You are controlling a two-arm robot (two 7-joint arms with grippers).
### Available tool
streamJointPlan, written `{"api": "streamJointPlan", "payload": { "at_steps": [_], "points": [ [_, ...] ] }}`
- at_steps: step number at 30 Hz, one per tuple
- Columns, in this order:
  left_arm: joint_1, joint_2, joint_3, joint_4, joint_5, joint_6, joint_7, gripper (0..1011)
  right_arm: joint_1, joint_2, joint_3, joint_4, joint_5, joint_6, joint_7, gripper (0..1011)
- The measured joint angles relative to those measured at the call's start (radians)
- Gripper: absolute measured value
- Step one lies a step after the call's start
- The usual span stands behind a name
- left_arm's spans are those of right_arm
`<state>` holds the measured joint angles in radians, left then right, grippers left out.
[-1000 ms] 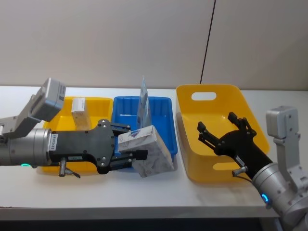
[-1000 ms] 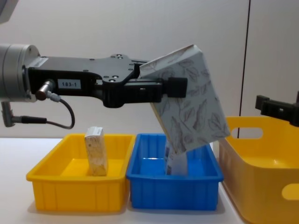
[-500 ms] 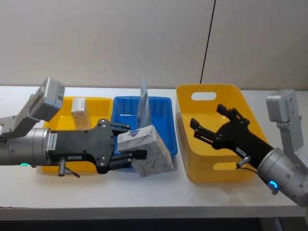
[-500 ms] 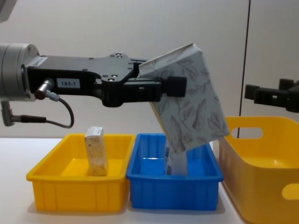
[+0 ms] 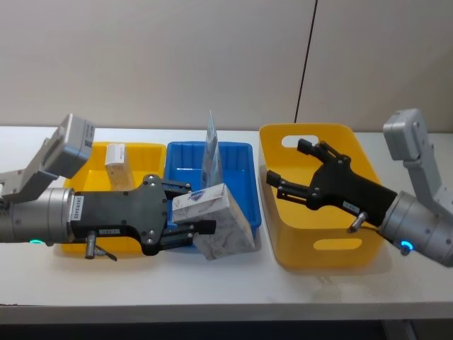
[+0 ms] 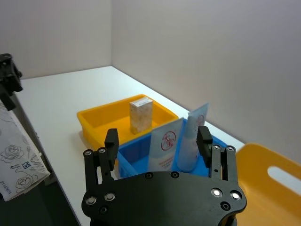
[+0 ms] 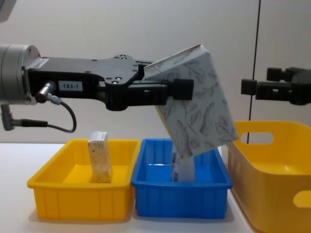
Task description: Bimanual collaborative sorting of washing and personal care products
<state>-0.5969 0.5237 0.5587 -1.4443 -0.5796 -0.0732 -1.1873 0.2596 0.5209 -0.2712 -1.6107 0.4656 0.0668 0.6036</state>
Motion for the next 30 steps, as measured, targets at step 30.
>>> {"api": "streamJointPlan", "payload": {
  "at_steps": [30],
  "points": [
    [0.0,0.0,0.0,0.0,0.0,0.0,0.0,378,0.133,0.115,-0.006,0.094,0.122,0.008,0.256,1000]
  ]
}}
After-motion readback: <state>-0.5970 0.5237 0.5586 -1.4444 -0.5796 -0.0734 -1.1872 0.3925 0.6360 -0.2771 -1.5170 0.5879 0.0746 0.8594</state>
